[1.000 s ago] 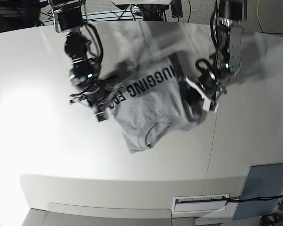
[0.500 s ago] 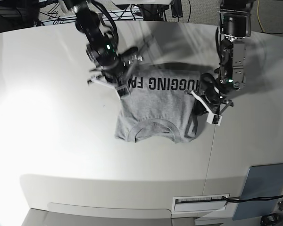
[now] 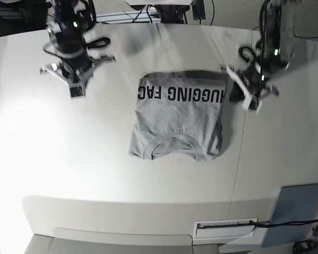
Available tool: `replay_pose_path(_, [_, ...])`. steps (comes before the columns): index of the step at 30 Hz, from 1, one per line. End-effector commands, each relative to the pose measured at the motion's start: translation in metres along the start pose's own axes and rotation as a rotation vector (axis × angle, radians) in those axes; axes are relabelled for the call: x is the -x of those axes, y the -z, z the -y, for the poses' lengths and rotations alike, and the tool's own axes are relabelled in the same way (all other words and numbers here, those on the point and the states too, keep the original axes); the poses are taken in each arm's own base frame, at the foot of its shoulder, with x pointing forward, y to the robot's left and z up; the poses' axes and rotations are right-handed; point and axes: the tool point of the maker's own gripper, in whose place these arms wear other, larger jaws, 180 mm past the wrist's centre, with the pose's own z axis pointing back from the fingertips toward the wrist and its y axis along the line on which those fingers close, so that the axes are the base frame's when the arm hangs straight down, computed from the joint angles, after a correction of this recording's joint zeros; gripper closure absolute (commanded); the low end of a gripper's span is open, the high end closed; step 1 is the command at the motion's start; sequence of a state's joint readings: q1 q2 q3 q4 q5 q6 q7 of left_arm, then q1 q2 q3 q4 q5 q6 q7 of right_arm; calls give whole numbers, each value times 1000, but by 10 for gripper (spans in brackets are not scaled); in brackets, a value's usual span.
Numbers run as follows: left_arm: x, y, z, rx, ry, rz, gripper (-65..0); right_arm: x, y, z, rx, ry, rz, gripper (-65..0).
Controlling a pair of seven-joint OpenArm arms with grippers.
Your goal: Fold the T-shirt properly
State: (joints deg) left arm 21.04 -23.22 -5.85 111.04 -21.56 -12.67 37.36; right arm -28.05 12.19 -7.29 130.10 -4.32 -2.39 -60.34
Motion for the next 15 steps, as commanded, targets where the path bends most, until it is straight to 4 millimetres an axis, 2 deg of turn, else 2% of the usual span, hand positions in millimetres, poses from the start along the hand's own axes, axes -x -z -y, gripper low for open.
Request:
replay_pose_path(1, [-8,-12,0,-8,13,34,0,3,-11,4,6,-3,0,0])
replay_pose_path(3, [7,-30,3,-17,9,-1,0,24,-25,7,9,-9,-66,0])
replay_pose_path(6, [36,-57,6,-31,-3,-70,0,68,-39,9,11,-21,-210,0])
replay_pose_path(9, [79,-84,12,-12,-41,-178,0,109,-58,6,-6,-45,-335,0])
replay_pose_path(15, [170,-142,41,59,-122,-390,0,185,-116,-6,-75,-106,-586,0])
